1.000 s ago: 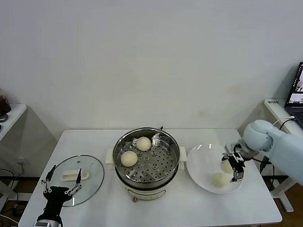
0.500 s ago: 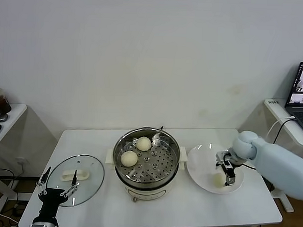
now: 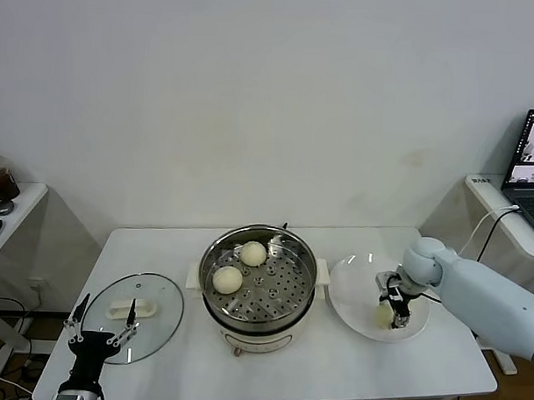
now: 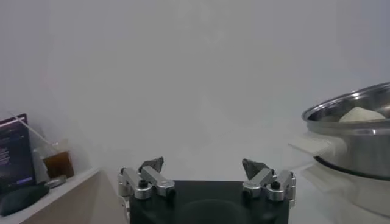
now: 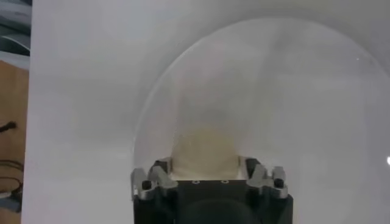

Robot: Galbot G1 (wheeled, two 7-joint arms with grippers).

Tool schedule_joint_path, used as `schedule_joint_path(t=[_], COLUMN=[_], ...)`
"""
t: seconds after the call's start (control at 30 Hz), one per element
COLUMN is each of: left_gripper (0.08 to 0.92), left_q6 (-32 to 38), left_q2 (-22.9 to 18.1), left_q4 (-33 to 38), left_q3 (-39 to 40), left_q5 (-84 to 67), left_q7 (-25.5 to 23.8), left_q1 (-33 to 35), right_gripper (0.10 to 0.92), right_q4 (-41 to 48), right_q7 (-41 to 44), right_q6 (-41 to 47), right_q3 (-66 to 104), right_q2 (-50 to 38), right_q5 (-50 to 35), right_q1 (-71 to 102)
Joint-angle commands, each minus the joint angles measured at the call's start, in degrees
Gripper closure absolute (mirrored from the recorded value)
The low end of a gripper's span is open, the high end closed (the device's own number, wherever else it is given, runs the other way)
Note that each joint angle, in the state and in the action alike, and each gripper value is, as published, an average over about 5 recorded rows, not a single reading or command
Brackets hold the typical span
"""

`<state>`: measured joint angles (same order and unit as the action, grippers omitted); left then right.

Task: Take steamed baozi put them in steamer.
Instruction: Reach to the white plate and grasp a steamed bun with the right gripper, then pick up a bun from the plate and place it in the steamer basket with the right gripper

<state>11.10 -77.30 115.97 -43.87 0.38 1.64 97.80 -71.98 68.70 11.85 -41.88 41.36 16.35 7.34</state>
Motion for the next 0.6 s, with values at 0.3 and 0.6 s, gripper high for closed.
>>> schedule_joint_path(t=[0.3, 0.6], left_gripper=[0.177, 0.177], left_q6=[-0.13, -0.15], left_q2=[0.08, 0.5], left_q4=[0.75, 0.86], left_q3=[0.14, 0.91], left_q5=[-0.07, -0.36], left_q7=[-0.04, -0.09], left_q1=[-0.04, -0.77], right_gripper=[0.591, 0.582], right_q4=[-2.34, -4.14], right_q7=[3.03, 8.66], right_q6=[-1.3, -6.14], right_q3=[-2.55, -7.43], right_q2=[-3.17, -1.13], right_q5=[-4.15, -18.22], right_q1=[-9.23, -30.34])
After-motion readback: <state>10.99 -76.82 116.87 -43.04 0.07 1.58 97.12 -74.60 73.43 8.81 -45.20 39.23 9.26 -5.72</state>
